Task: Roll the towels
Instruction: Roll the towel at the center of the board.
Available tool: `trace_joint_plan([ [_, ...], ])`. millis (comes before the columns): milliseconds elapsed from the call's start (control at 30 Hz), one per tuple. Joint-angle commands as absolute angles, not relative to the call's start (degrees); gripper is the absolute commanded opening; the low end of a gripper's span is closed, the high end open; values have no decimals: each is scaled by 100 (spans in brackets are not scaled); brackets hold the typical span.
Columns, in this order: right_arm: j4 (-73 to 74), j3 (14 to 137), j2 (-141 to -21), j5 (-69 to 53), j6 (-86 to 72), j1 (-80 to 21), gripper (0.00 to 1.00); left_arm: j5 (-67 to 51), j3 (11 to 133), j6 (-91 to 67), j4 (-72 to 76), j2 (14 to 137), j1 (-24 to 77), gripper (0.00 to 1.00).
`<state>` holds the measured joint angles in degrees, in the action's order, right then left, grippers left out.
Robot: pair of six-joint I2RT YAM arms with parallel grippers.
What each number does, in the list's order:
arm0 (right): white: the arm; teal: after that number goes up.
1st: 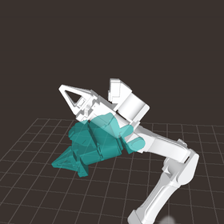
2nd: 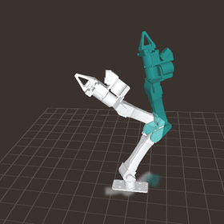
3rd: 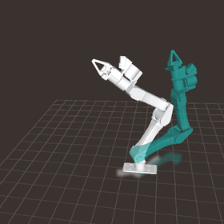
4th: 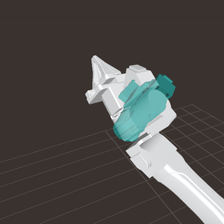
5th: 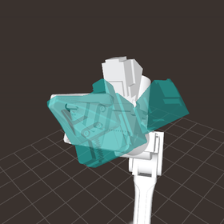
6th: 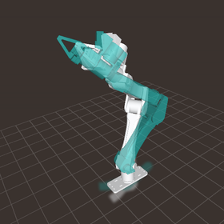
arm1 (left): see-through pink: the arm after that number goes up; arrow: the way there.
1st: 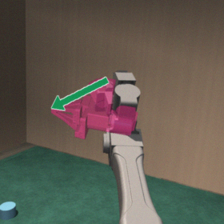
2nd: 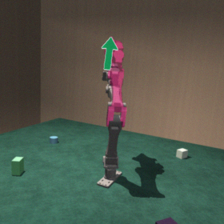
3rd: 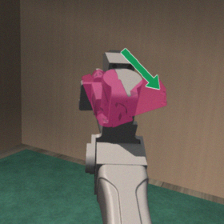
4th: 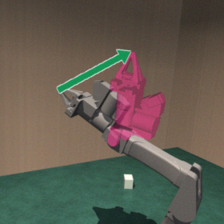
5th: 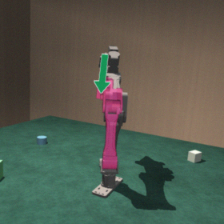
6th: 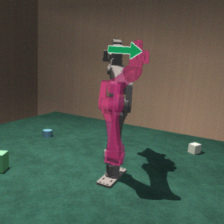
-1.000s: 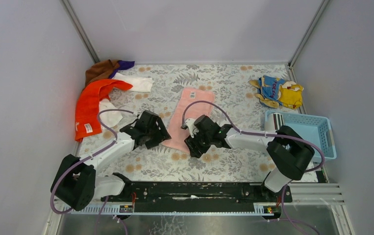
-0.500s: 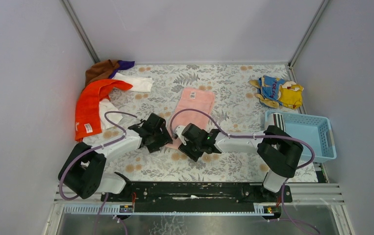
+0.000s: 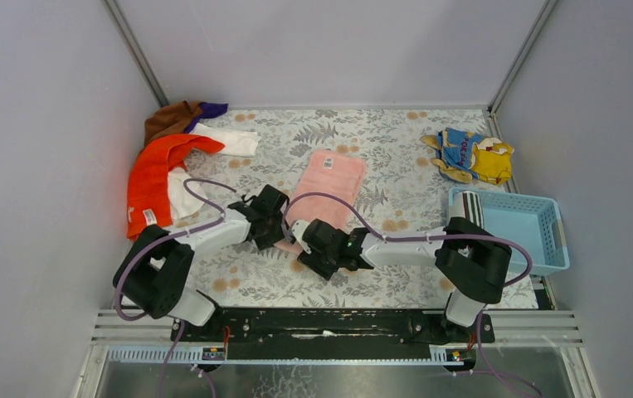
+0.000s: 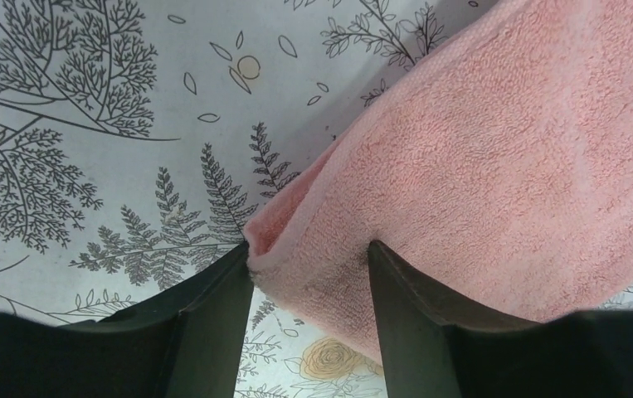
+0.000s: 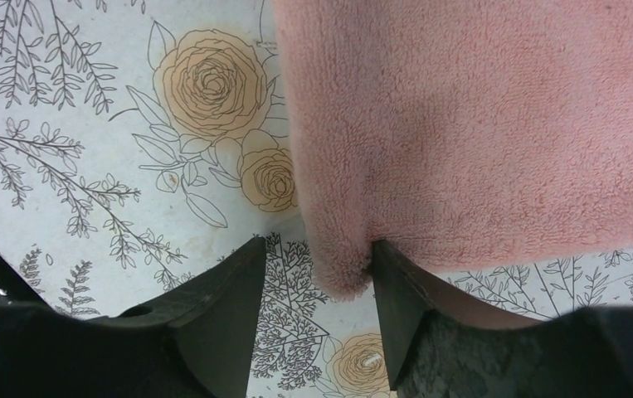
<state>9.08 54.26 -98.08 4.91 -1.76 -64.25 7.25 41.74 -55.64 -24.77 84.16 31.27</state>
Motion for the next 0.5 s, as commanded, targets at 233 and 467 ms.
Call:
trace_joint_plan([
  [233,137,5098,-9123,275,-81,-6513,61,1426,4080,-5286,-3102,9069,3146,45],
  [467,311,5253,-9870,443,90,-6513,60,1385,4128,-5197,-3115,9042,3139,45],
])
